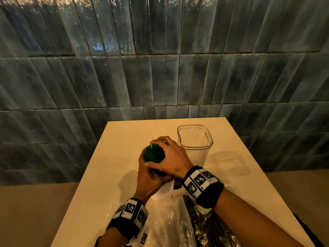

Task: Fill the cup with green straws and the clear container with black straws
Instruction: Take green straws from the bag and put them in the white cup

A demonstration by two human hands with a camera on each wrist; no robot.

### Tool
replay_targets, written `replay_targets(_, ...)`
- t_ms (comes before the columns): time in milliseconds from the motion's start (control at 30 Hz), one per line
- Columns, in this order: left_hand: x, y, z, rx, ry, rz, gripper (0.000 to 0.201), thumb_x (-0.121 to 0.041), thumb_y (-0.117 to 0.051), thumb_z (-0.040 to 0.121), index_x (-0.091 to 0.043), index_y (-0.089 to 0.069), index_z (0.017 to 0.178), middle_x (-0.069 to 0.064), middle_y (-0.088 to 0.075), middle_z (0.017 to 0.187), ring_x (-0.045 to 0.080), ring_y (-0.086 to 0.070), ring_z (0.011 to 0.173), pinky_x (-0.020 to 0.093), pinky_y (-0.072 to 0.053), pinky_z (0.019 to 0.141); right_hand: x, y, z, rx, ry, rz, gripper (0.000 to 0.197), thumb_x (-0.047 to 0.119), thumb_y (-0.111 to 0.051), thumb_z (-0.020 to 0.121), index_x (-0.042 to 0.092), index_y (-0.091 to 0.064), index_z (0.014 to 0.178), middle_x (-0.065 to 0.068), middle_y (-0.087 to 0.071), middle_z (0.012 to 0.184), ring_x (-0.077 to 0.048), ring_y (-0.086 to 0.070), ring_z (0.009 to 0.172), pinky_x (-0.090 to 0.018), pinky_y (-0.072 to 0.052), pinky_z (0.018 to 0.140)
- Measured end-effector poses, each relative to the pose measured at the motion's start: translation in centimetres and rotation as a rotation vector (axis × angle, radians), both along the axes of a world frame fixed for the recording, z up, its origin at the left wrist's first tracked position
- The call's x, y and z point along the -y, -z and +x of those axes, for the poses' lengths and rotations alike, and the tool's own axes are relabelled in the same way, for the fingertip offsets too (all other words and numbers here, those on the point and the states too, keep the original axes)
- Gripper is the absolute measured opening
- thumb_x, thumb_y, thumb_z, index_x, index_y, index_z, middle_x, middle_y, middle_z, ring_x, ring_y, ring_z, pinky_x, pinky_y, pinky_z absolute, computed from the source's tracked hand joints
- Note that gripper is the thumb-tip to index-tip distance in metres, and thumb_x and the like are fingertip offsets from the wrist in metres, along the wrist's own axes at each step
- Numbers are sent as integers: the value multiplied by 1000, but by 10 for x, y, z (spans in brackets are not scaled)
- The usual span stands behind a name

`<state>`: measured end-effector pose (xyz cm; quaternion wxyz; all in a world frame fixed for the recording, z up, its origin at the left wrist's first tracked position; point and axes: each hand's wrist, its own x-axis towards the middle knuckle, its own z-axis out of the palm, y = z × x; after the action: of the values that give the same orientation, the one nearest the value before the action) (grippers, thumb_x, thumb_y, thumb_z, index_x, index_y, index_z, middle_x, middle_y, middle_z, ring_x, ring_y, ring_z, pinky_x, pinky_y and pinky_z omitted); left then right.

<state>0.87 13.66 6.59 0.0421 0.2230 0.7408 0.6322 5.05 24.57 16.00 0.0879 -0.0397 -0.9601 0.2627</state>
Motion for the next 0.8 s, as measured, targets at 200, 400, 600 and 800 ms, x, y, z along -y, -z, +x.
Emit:
replay_targets(200, -6, -11, -9, -31, 47, -134, 122, -43, -90, 41, -20, -23, 140, -10, -52, 124, 14, -56, 113, 28, -51, 90, -3, -8, -6, -54, 14, 45, 65, 60, -65, 74, 30, -45, 129, 1, -38, 130, -21, -46, 116, -36, -48, 91)
replay_targets(400, -19, -19, -29, -28, 8, -164, 119, -25, -91, 52, -14, -16, 144, 0, -51, 129, 10, -53, 109, 20, -43, 88, -9, -20, -21, 66, -45, 196, 71, 56, -67, 75, 32, -39, 136, -3, -25, 146, -28, -36, 127, -43, -43, 98)
replay_targets(600, -21, -18, -36, -10, -24, -154, 111, -20, -91, 52, -9, -20, 136, -3, -48, 122, 12, -51, 106, 2, -41, 74, -18, -18, -31, 58, -32, 220, 70, 56, -65, 77, 28, -39, 136, -3, -25, 146, -28, -38, 127, -44, -45, 97)
replay_targets(800, -20, -22, -45, 24, -56, -141, 75, -11, -82, 67, -10, -37, 127, 5, -58, 114, 23, -57, 102, 14, -44, 70, -16, -14, -37, 77, -60, 258, 65, 55, -57, 83, 28, -37, 138, -5, -31, 145, -29, -42, 126, -44, -44, 98)
